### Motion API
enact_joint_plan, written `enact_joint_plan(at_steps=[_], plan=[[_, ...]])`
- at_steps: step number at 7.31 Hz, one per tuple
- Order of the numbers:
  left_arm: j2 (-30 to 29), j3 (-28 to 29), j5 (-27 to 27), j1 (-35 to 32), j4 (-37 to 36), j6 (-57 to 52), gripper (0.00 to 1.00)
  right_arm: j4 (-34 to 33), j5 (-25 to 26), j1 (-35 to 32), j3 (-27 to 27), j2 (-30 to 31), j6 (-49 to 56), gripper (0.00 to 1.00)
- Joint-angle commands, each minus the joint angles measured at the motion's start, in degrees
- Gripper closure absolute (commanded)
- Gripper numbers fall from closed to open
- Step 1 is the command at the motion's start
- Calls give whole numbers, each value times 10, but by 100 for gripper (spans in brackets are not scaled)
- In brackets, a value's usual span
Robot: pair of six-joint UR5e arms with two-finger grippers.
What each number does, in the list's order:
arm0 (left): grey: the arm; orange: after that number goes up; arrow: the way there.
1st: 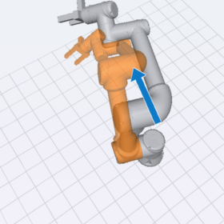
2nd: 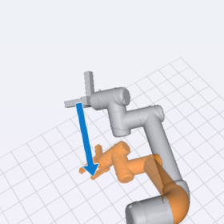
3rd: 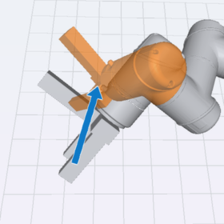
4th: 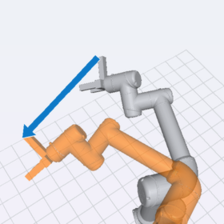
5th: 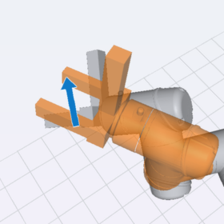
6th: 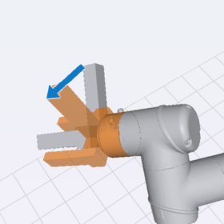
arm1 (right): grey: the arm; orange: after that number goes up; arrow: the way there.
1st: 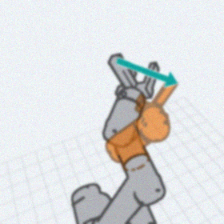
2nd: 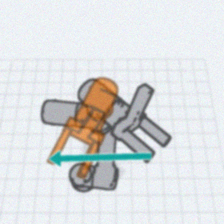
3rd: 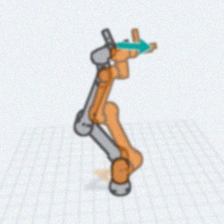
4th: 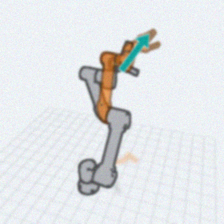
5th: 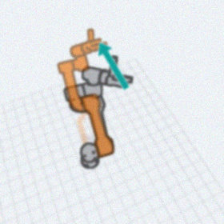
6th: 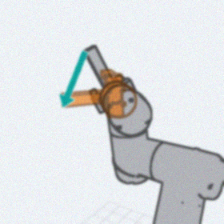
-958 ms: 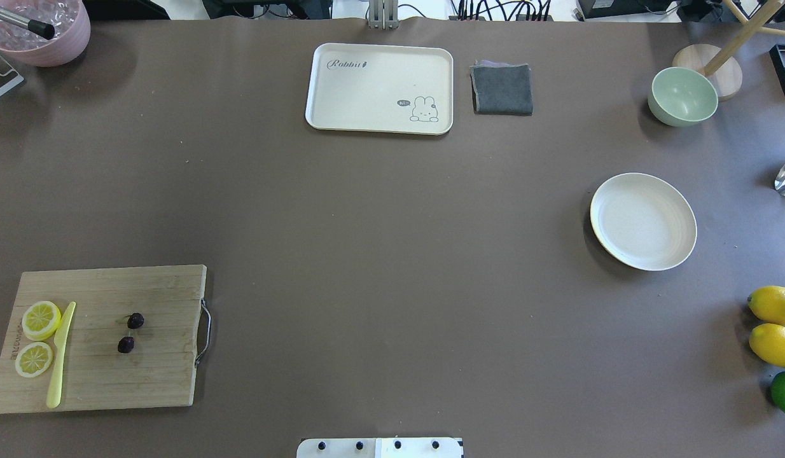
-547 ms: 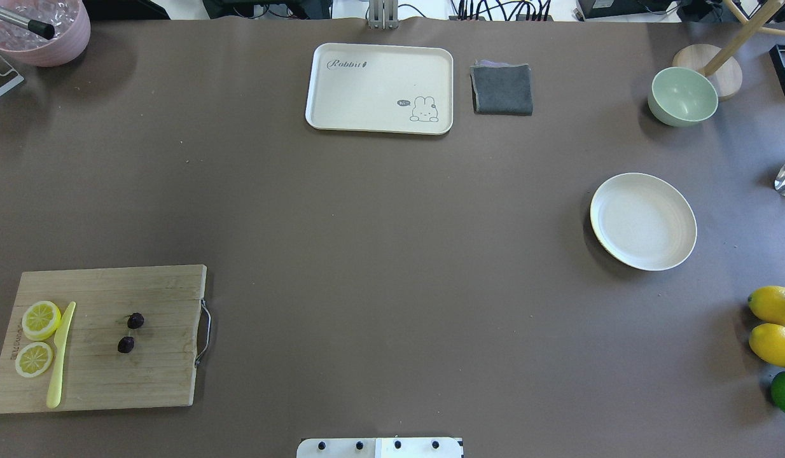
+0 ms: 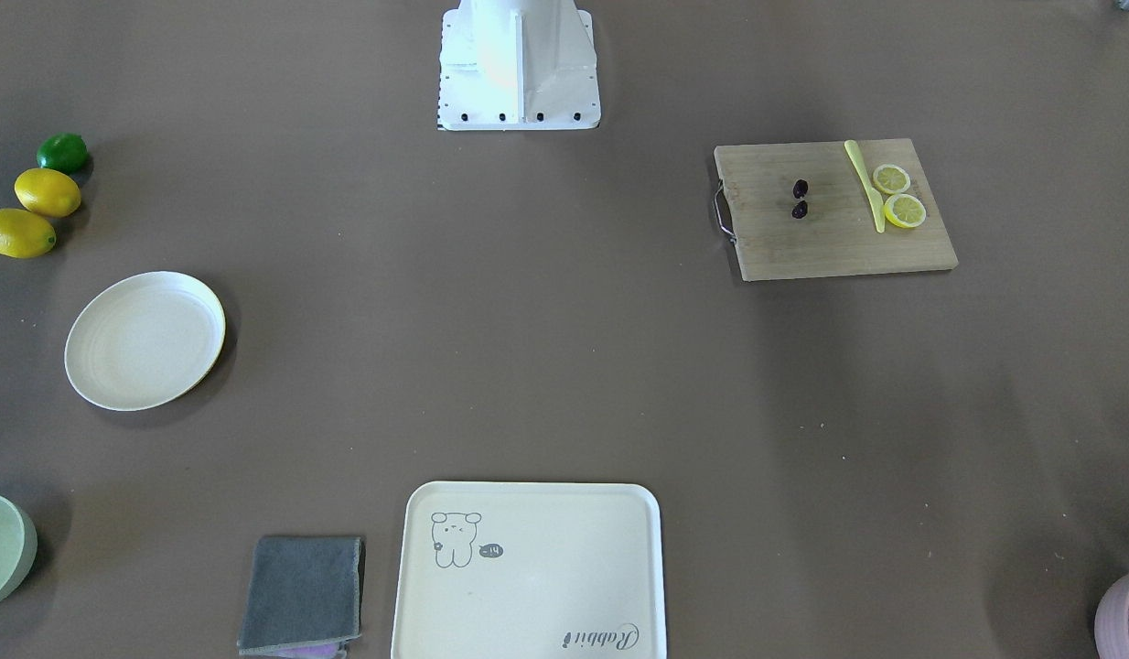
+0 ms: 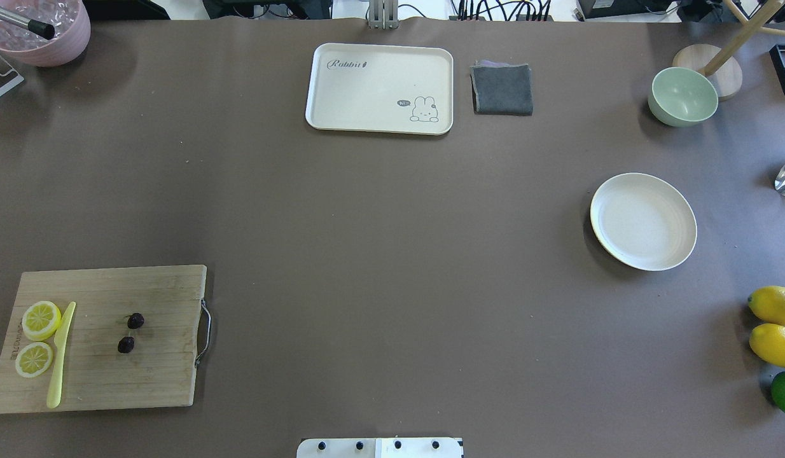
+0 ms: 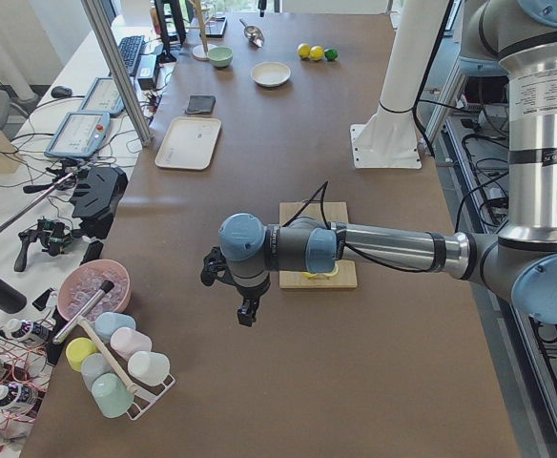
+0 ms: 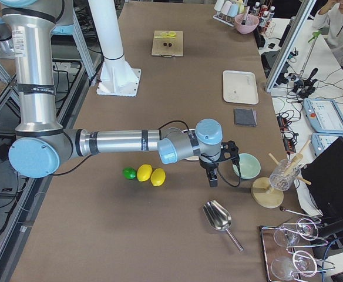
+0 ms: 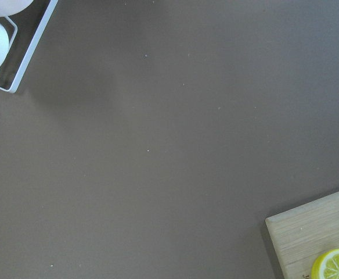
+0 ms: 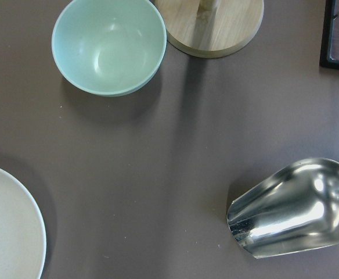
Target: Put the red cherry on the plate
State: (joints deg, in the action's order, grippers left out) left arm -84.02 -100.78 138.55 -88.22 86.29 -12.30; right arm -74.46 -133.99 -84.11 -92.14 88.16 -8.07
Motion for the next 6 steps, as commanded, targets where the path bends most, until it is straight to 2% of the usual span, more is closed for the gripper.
enact_joint_plan(at_steps=[1,4,6], plan=[[-9,-1,-1,1,-1,3,2,-1,-4,-4,4,-13,-13,0],[-11,-2,-1,2,2,0,2,1,-8,-10,-1,-12,-11,0],[-12,-3,-1,0,39,6,2,2,-10,-10,-1,-8,-11,0]])
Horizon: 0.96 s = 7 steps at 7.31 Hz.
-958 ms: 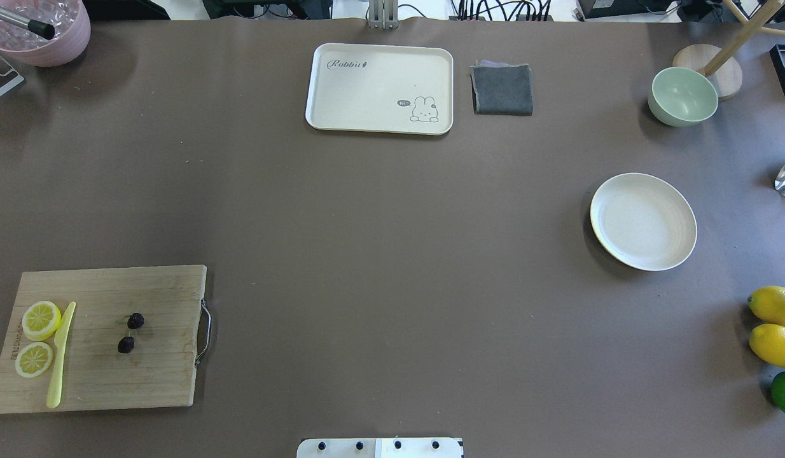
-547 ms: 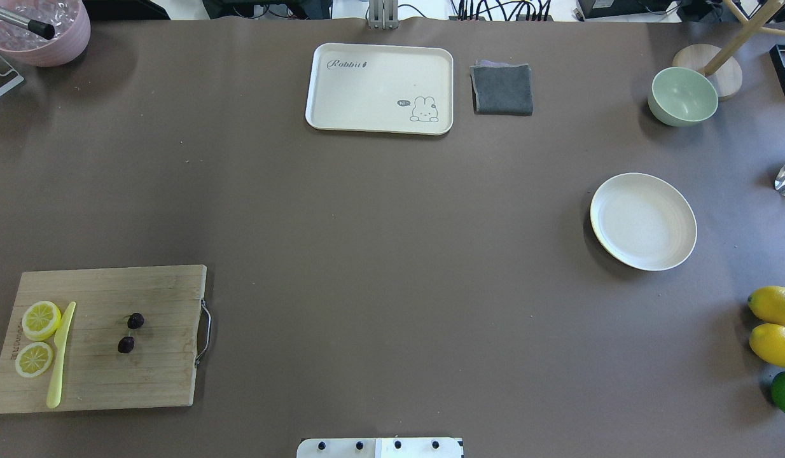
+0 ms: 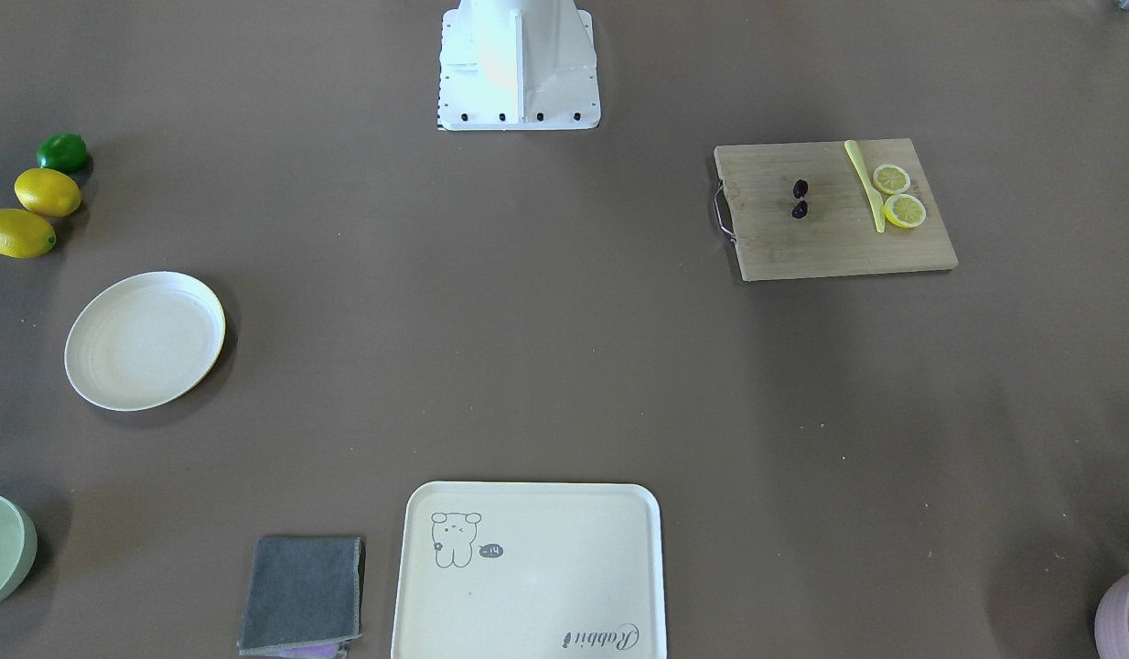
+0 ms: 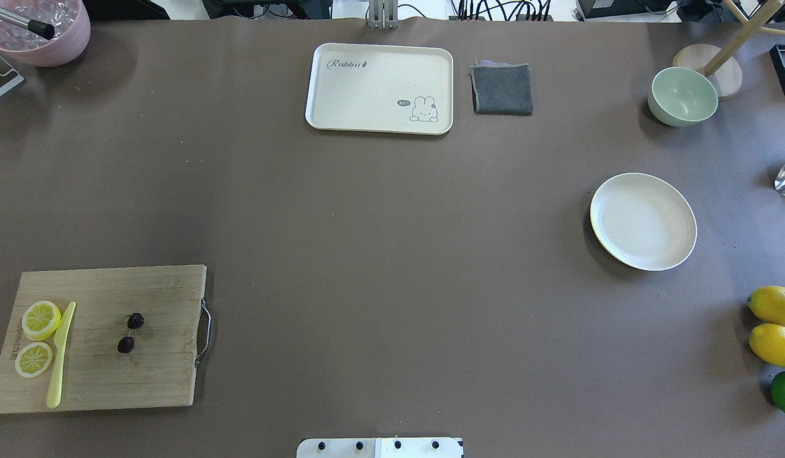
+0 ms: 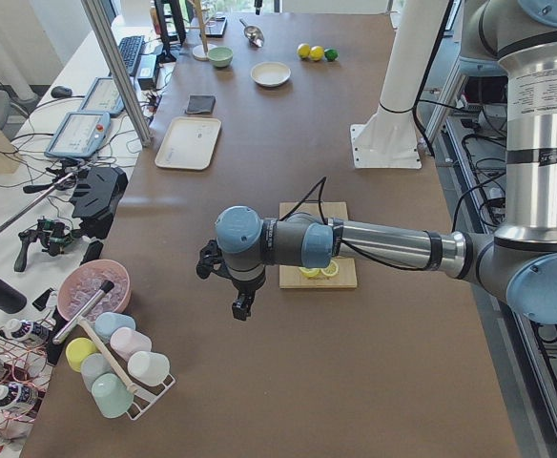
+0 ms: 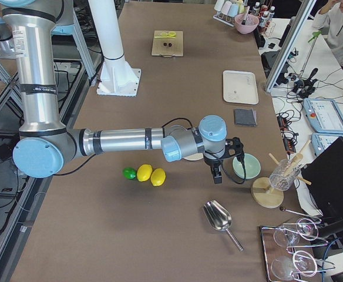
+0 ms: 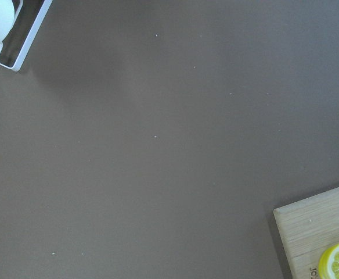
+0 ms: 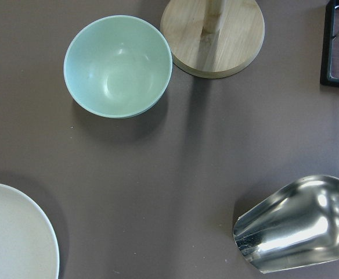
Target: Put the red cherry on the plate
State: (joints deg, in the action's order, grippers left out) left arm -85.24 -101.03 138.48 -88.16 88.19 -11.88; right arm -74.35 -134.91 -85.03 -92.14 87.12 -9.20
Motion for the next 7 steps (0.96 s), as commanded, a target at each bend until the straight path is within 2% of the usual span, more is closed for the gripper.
enact_joint_plan(at_steps=[1,3,5,6,7], plan=[[-1,7,0,0,23,3,2,11,-1,-1,0,5,0,0],[-1,-10,5,0,24,66,2,75,-9,4,6,14,1,0],[10,-25,6,1,72,75,2,95,-62,27,6,30,-1,0],[36,-30,6,3,100,80,2,108,-60,45,6,31,0,0],[37,-32,9,2,111,83,2,113,-56,67,6,31,-26,0]])
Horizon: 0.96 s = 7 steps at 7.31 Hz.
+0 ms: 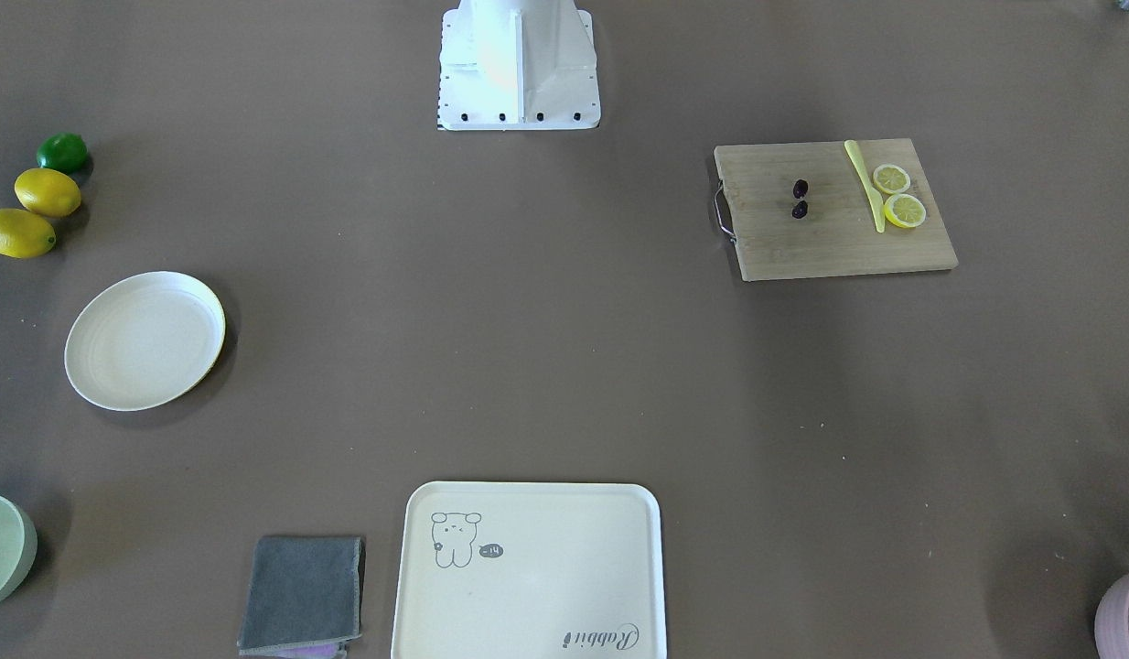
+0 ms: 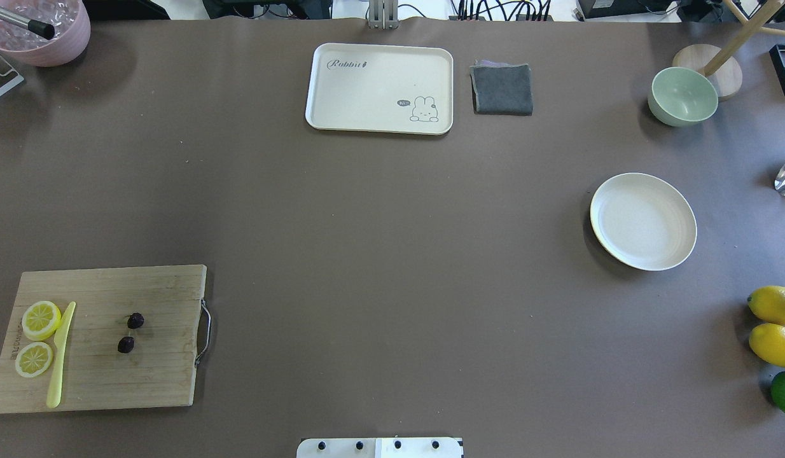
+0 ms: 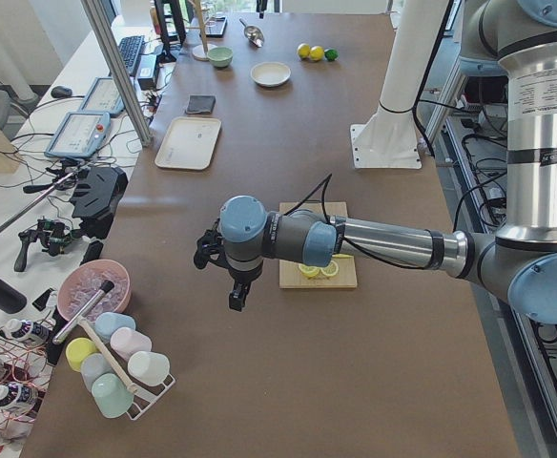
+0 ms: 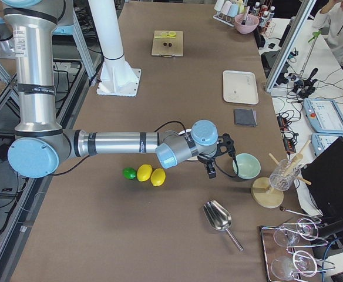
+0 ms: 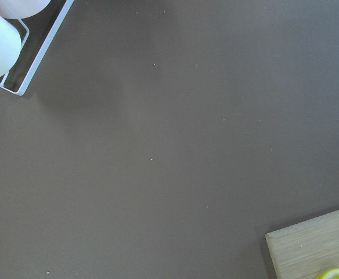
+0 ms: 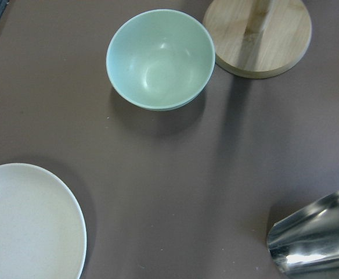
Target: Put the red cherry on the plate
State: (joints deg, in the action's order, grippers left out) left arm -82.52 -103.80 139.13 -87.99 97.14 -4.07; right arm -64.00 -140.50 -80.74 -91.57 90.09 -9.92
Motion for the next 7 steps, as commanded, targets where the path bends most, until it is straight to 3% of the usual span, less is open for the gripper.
enact_joint_plan(at_steps=[1,2,4,7], plan=[[10,-4,31,0,23,5,2,10,1,46,0,-4,-40,0],[10,-8,38,0,23,5,2,9,2,64,13,-13,-42,1],[10,-18,54,6,26,56,2,10,2,106,89,-88,-108,4],[9,-40,54,96,166,303,2,10,7,147,104,-106,-154,14]])
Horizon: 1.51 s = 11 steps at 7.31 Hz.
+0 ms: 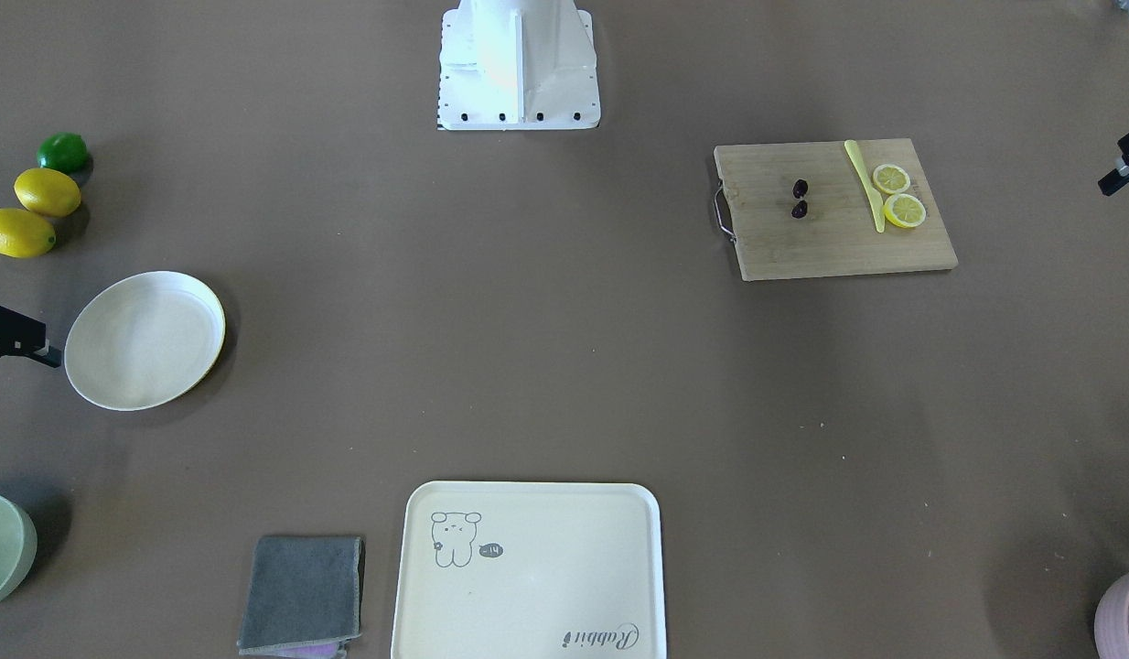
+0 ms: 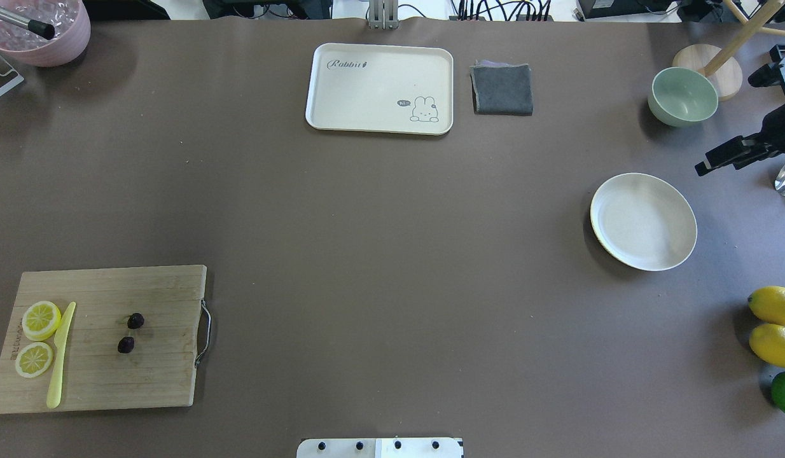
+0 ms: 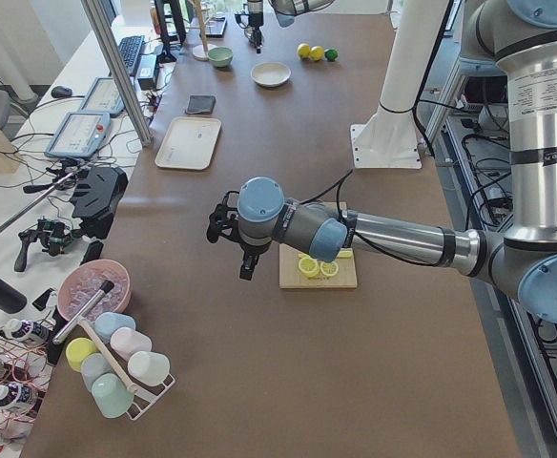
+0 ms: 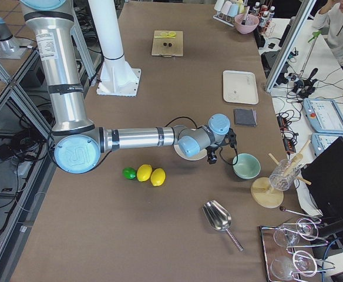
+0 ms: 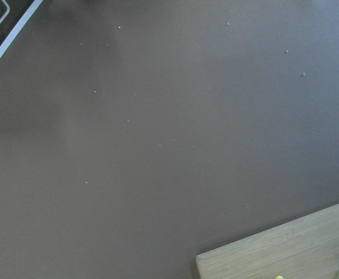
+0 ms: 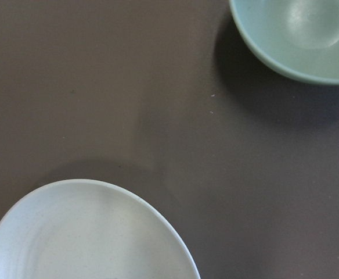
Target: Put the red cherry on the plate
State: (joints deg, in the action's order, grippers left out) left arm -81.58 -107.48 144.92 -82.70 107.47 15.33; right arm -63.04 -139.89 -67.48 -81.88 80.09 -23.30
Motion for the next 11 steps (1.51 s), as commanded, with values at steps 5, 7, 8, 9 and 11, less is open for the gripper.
enact_joint_plan(at_steps=[5,7,8,9,11], plan=[[-2,-5,-62,133,171,285,2,0,4,37,41,-4,-17,29],[-6,-8,-62,133,171,298,2,0,3,39,45,-1,-18,68],[-8,-13,-62,140,170,319,2,-1,3,39,45,-1,-19,100],[-12,-23,-68,161,171,355,2,-1,1,39,49,0,-20,100],[-8,-75,-136,241,171,457,2,-1,-6,40,40,-19,-69,100]])
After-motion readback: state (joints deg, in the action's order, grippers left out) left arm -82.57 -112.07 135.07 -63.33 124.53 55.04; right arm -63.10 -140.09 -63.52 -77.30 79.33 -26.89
